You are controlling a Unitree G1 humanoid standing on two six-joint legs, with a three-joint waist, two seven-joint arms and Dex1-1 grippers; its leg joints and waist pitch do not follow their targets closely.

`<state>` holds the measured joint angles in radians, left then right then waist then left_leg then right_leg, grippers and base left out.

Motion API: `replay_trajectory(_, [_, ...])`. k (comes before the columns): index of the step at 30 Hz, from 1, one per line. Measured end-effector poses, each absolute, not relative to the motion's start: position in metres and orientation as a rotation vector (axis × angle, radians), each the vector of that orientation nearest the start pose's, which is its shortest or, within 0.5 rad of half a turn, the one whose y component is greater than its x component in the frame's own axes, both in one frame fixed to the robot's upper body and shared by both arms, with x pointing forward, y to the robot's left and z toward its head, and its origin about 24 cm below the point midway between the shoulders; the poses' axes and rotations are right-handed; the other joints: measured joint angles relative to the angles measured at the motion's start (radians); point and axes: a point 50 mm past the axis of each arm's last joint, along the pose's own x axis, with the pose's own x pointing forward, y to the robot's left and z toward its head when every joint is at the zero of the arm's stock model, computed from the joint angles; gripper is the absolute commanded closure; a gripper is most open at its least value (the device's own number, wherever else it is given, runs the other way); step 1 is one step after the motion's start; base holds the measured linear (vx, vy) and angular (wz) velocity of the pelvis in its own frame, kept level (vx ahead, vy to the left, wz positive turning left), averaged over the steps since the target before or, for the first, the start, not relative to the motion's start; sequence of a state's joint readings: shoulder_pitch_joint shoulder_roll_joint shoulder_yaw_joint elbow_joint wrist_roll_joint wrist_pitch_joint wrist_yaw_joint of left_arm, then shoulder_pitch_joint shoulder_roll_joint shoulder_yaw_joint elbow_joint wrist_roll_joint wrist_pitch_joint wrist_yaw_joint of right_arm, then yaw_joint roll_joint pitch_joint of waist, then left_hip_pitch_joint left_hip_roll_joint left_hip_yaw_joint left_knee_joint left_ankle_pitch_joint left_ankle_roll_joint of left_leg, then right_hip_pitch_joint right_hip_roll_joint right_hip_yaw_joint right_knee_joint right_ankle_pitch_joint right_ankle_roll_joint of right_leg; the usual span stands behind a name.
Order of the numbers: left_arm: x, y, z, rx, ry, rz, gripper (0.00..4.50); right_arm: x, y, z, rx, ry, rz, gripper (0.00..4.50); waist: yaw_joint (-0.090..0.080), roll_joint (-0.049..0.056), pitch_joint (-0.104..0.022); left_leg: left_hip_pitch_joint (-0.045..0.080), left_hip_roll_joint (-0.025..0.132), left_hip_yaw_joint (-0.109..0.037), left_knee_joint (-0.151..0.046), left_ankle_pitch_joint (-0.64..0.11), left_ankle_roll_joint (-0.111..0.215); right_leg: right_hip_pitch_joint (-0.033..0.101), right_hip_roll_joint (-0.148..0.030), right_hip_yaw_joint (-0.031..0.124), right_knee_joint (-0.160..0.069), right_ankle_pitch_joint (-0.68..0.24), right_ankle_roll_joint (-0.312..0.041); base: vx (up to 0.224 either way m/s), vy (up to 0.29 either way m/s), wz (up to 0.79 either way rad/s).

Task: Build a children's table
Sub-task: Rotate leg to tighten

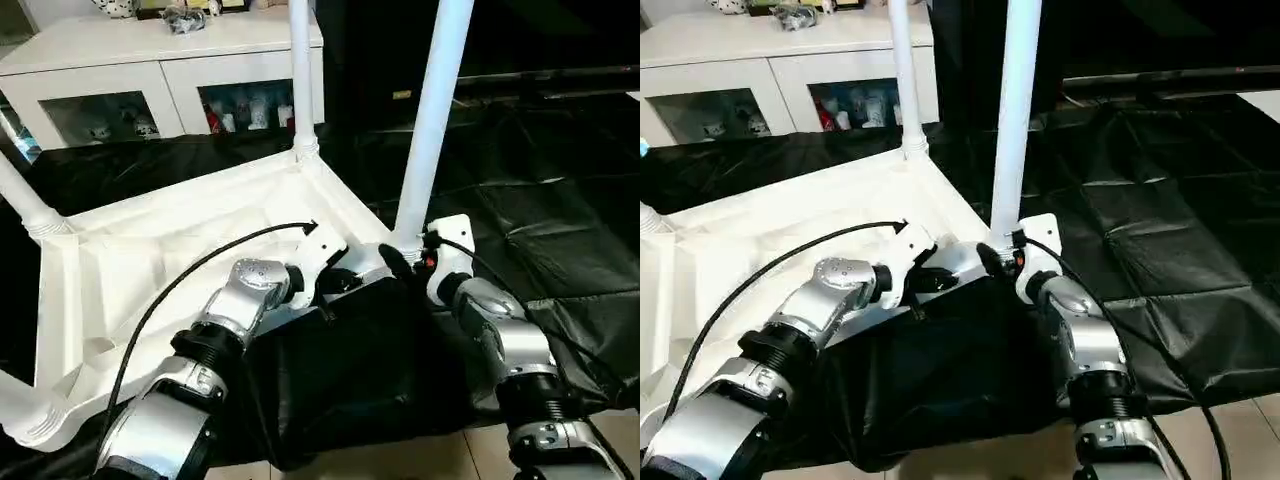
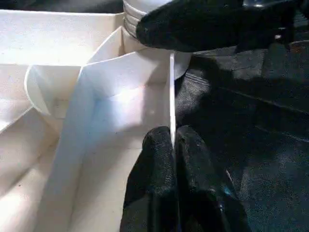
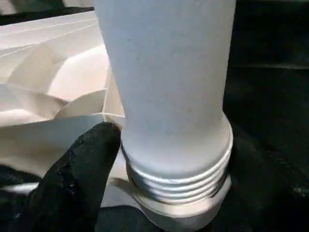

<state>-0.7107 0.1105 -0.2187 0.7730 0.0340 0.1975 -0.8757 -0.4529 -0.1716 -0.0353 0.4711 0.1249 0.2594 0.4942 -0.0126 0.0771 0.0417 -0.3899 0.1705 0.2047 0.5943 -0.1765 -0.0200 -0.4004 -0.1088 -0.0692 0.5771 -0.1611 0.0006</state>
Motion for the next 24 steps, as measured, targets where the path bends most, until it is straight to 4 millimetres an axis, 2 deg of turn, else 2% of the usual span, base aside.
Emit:
replay_trajectory(5, [0.332, 0.081, 0.048, 0.216, 0.418, -1.196, 4.5, 0.32, -0.16, 0.047, -0.039, 0.297, 0.668, 0.57, 0.006, 0.0, 0.0, -0.003, 0.001, 0.0, -0.002, 0.0, 0.001, -0.003, 0.0, -0.001, 0.0, 0.001, -0.001, 0.0, 0.0, 0.0])
replay_trajectory(11, [0.32, 0.094, 0.05, 0.211, 0.437, -1.361, 4.5, 0.308, -0.169, 0.054, -0.119, 0.326, 0.893, 0.57, 0.036, 0.003, 0.001, -0.005, 0.002, 0.0, -0.002, 0.0, 0.001, -0.004, 0.0, -0.002, 0.0, 0.001, -0.002, 0.0, 0.0, 0.0])
replay_trajectory(13, [0.318, 0.097, 0.051, 0.218, 0.444, -1.385, 4.5, 0.305, -0.172, 0.054, -0.118, 0.333, 0.932, 0.73, 0.045, 0.003, 0.001, -0.005, 0.001, 0.0, -0.001, 0.0, 0.001, -0.004, 0.0, -0.002, 0.0, 0.001, -0.002, 0.0, 0.0, 0.0])
replay_trajectory(17, [0.317, 0.098, 0.051, 0.222, 0.447, -1.396, 4.5, 0.303, -0.174, 0.055, -0.115, 0.345, 0.968, 0.94, 0.047, 0.002, 0.002, -0.005, 0.001, 0.001, 0.0, 0.0, 0.001, -0.003, 0.0, -0.001, 0.001, 0.002, -0.003, 0.0, 0.0, 0.0])
replay_trajectory(24, [0.315, 0.1, 0.051, 0.221, 0.449, -1.4, 4.5, 0.301, -0.174, 0.055, -0.101, 0.35, 0.995, 1.62, 0.047, 0.002, 0.002, -0.005, 0.001, 0.001, 0.0, 0.0, 0.001, -0.003, 0.0, -0.001, 0.001, 0.001, -0.003, 0.0, 0.0, 0.0])
